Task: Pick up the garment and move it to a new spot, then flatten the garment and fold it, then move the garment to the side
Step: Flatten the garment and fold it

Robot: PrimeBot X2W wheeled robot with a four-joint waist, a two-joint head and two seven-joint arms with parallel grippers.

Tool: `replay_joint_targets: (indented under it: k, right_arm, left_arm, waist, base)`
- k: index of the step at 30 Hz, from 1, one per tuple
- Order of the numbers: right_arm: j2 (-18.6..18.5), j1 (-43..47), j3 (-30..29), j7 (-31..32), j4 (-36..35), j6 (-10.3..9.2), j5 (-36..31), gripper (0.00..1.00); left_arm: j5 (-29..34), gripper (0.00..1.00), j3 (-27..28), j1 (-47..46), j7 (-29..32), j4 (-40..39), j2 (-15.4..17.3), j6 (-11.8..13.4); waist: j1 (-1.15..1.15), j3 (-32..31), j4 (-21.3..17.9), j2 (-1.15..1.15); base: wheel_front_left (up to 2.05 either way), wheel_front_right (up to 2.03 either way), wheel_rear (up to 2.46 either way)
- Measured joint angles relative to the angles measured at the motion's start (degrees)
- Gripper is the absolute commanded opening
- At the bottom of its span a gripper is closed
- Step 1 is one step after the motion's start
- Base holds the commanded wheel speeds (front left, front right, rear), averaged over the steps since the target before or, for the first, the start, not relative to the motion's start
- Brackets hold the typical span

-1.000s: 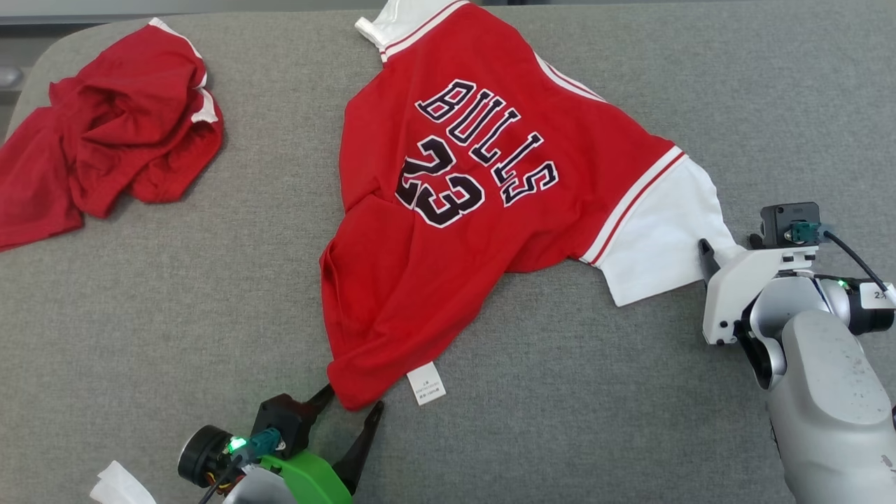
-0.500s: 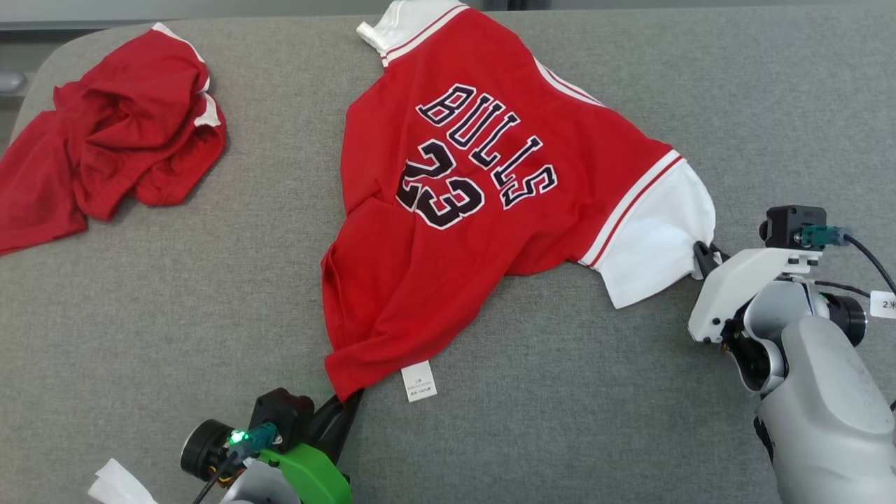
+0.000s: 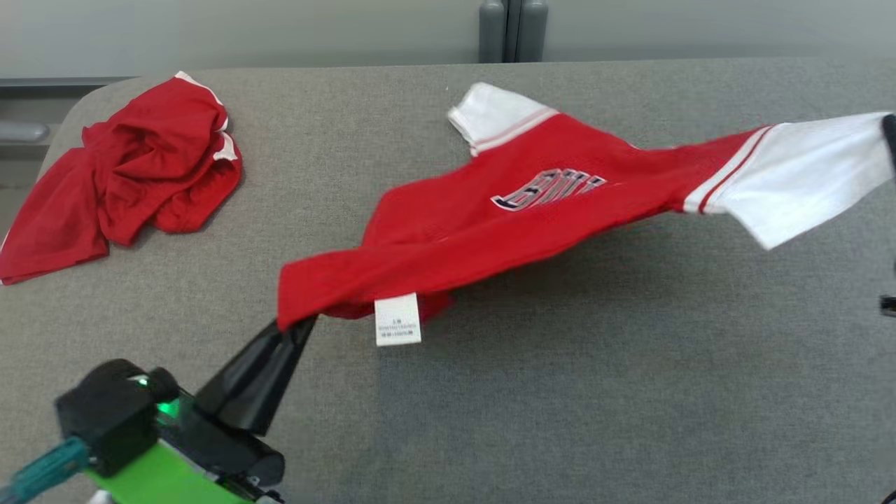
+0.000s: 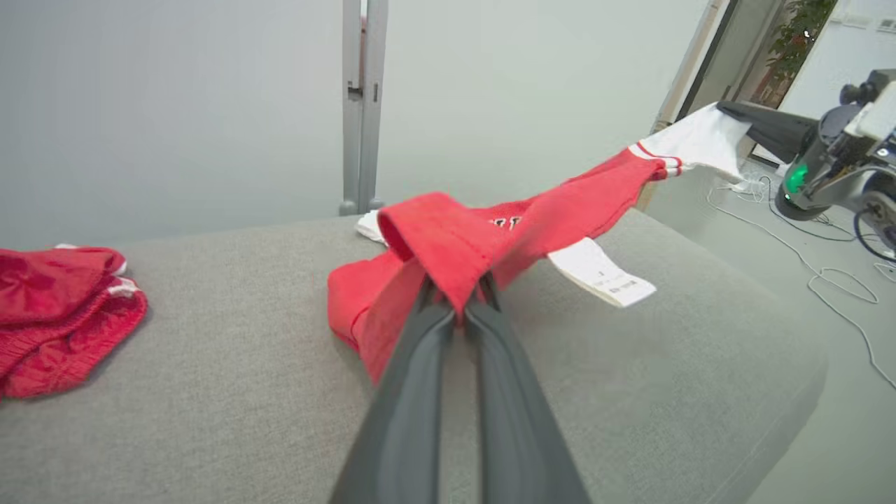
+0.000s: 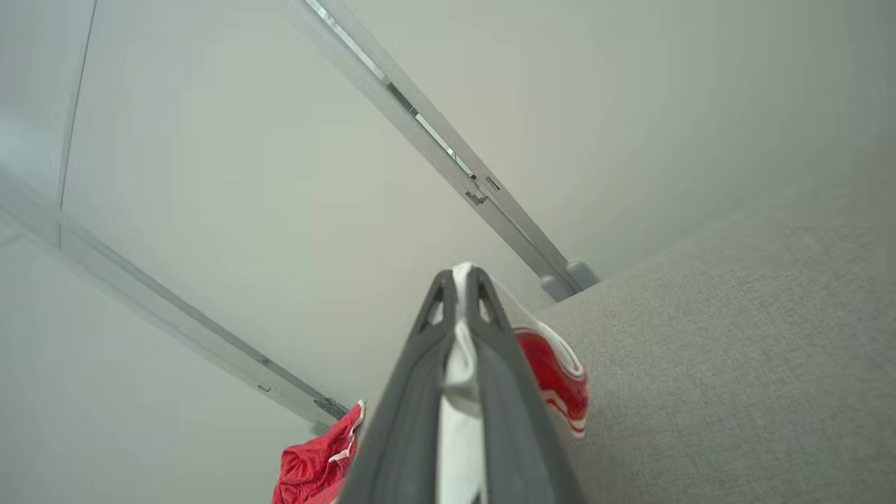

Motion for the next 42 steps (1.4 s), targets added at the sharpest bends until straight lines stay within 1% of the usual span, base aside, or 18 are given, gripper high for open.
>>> replay_joint_targets:
  k: [5,8,10,12,14,16,18,21,22,24,27,30,32,33,35,37,39,42]
  right_arm:
    - [2.27,-2.98,-7.43,6.23,-14.91,0.00,6.69,0.00]
    - [2.88,-9.93,-10.73,10.15,-20.28,0.00,7.38,0.00]
    - [3.23,-17.04,-12.00,13.48,-21.42,0.00,6.17,0.00]
    - [3.30,-24.58,-12.87,16.97,-20.48,0.00,1.59,0.00]
    - [3.26,-33.84,-13.13,20.74,-15.69,0.01,-3.31,0.00]
    - [3.32,-41.80,-12.19,23.66,-10.05,0.01,-9.01,0.00]
    - [3.32,-49.51,-11.33,24.35,-2.91,0.00,-14.85,0.00]
    - [3.34,-59.79,-9.50,20.95,8.91,0.00,-22.25,0.00]
    - [3.41,-63.11,-8.78,18.42,12.99,0.00,-24.29,0.00]
    - [3.31,-69.37,-6.42,12.66,21.73,0.01,-26.68,0.00]
    - [3.56,-76.07,-5.04,3.53,32.85,0.00,-30.12,0.00]
    - [3.43,-84.14,-3.70,-4.30,41.40,0.00,-31.14,0.00]
    - [3.41,-87.95,-2.34,-7.64,45.76,0.01,-30.23,0.00]
    - [3.35,-88.37,-1.32,-8.70,48.04,0.01,-29.58,0.00]
    - [3.49,-86.79,0.29,-10.73,51.22,0.01,-28.62,0.00]
    - [3.69,-82.61,2.12,-11.98,53.00,0.00,-26.49,0.00]
    - [3.46,-77.91,2.99,-13.01,52.66,0.00,-23.83,0.00]
    - [3.38,-66.72,5.60,-14.54,48.84,0.01,-21.15,0.00]
  left_arm:
    - [-5.19,0.00,7.38,-4.65,3.92,-13.61,4.02,1.05]
    - [-9.16,0.00,11.40,-10.28,8.29,-17.24,6.79,2.15]
    - [-11.98,0.00,13.23,-15.99,12.02,-17.35,9.22,2.21]
    - [-14.95,0.00,13.81,-22.20,15.19,-15.43,10.65,2.19]
    - [-16.53,0.00,13.56,-30.03,18.16,-10.76,11.71,2.09]
    - [-17.79,0.00,11.77,-37.41,20.52,-5.32,11.57,1.90]
    - [-17.89,0.00,9.88,-45.35,21.58,1.99,10.24,1.56]
    - [-14.67,0.00,6.25,-57.99,20.07,14.30,6.67,0.80]
    - [-13.72,0.00,5.27,-62.07,18.59,18.79,4.80,0.44]
    - [-10.33,0.00,3.20,-69.79,14.25,28.00,1.66,0.09]
    - [-6.66,0.00,2.04,-78.24,5.27,39.80,-2.42,-0.14]
    - [-1.71,0.00,0.67,-85.85,-2.67,47.76,-3.59,-0.32]
    - [0.32,0.00,-0.73,-89.04,-7.08,51.56,-3.59,-0.33]
    - [1.69,0.00,-1.68,-89.50,-9.09,53.70,-3.47,-0.34]
    - [0.45,0.00,-4.34,-88.96,-11.00,56.82,-3.81,-0.34]
    - [-1.44,0.00,-7.12,-86.58,-13.76,58.71,-3.64,-0.44]
    - [-3.69,0.00,-9.81,-83.50,-15.16,59.88,-2.90,-0.44]
    - [-7.94,0.00,-13.21,-76.03,-17.24,60.14,-1.97,-0.46]
  waist:
    - [0.00,0.27,-0.79,0.00]
    - [0.00,1.22,-1.45,0.00]
    - [0.00,2.34,-1.94,0.00]
    - [0.00,3.65,-2.37,0.00]
    - [0.00,5.40,-2.76,0.00]
    - [0.00,7.34,-3.05,0.00]
    - [0.00,9.56,-3.28,0.00]
    - [0.01,13.40,-3.53,0.00]
    - [0.01,14.82,-3.60,0.00]
    - [0.01,17.70,-3.71,0.00]
    - [0.02,21.36,-3.79,0.00]
    - [0.02,24.48,-3.85,0.00]
    - [0.02,26.27,-3.93,0.00]
    - [0.02,27.14,-3.99,0.00]
    - [0.02,28.41,-4.17,0.00]
    - [0.02,29.01,-4.66,0.00]
    - [0.02,28.90,-5.00,0.00]
    - [0.02,27.88,-5.38,0.00]
  base:
    - [0.00,0.00,0.00]
    - [0.00,0.00,0.00]
    - [0.00,0.00,0.00]
    - [0.00,0.00,0.00]
    - [0.00,0.00,0.00]
    - [0.00,0.00,0.00]
    - [0.00,0.00,0.00]
    - [0.00,0.00,0.00]
    - [0.00,0.00,0.00]
    - [0.00,0.00,0.00]
    - [0.00,0.00,0.00]
    - [0.00,0.00,0.00]
    - [0.00,0.00,0.00]
    - [0.00,0.00,0.00]
    - [0.00,0.00,0.00]
    - [0.00,0.00,0.00]
    - [0.00,0.00,0.00]
    - [0.00,0.00,0.00]
